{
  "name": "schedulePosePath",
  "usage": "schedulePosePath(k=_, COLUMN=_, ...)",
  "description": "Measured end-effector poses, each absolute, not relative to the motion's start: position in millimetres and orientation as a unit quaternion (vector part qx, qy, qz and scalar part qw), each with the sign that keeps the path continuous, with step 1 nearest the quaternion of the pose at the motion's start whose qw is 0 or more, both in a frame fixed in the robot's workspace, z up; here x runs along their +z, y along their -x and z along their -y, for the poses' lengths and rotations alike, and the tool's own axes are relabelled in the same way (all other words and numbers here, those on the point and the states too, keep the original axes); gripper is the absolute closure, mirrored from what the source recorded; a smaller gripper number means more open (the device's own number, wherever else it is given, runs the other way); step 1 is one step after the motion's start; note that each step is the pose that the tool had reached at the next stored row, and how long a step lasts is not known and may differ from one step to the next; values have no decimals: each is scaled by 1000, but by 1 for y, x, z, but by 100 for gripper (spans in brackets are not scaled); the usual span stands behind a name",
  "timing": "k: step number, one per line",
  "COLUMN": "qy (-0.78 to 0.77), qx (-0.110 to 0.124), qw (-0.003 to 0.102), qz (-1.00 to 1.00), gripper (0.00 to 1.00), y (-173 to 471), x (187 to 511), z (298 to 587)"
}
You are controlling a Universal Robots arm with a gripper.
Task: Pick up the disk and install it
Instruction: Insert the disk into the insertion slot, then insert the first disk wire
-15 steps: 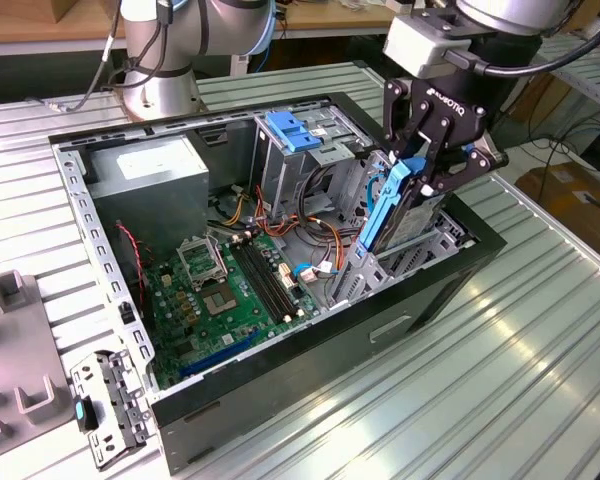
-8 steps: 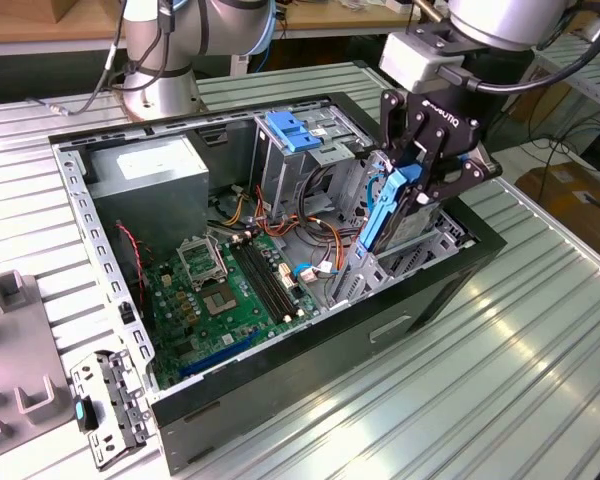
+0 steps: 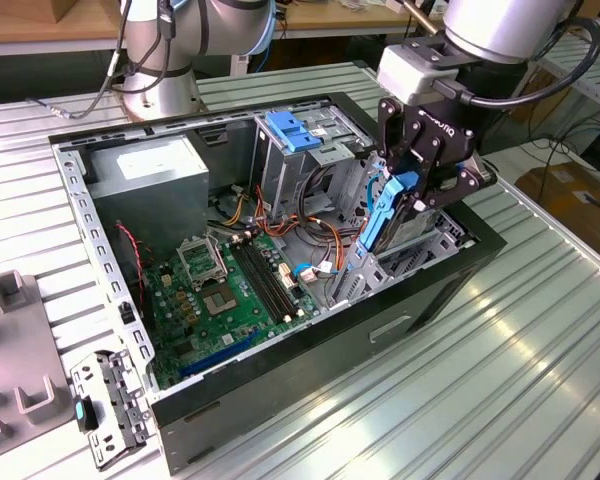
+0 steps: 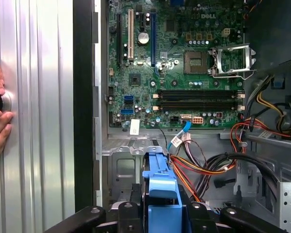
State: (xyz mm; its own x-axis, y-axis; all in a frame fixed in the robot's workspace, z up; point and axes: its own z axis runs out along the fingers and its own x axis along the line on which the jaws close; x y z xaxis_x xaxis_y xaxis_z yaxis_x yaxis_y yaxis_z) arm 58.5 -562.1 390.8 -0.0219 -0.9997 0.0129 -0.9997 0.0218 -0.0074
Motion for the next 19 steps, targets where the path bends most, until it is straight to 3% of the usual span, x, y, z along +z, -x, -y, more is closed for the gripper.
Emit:
schedulePosePath(k=2, qy=-699, qx=7, qw=2, qz=715, gripper=56, y=-58, x=391, z=562)
schedulePosePath(k=5, qy=-699, qx=7, qw=2, qz=715, gripper=57, y=-58, x=385, z=562)
schedulePosePath(k=6, qy=-699, qx=7, qw=2, qz=715, gripper=64, y=-58, x=382, z=562)
schedulePosePath(k=7, qy=-699, qx=7, qw=2, qz=715, gripper=82, y=-58, x=375, z=562)
schedulePosePath(k=8, qy=-699, qx=7, qw=2, qz=715, gripper=88, y=-58, x=371, z=562)
schedulePosePath(k=19, qy=-699, qx=7, qw=2, qz=715, gripper=89, y=-58, x=364, z=562)
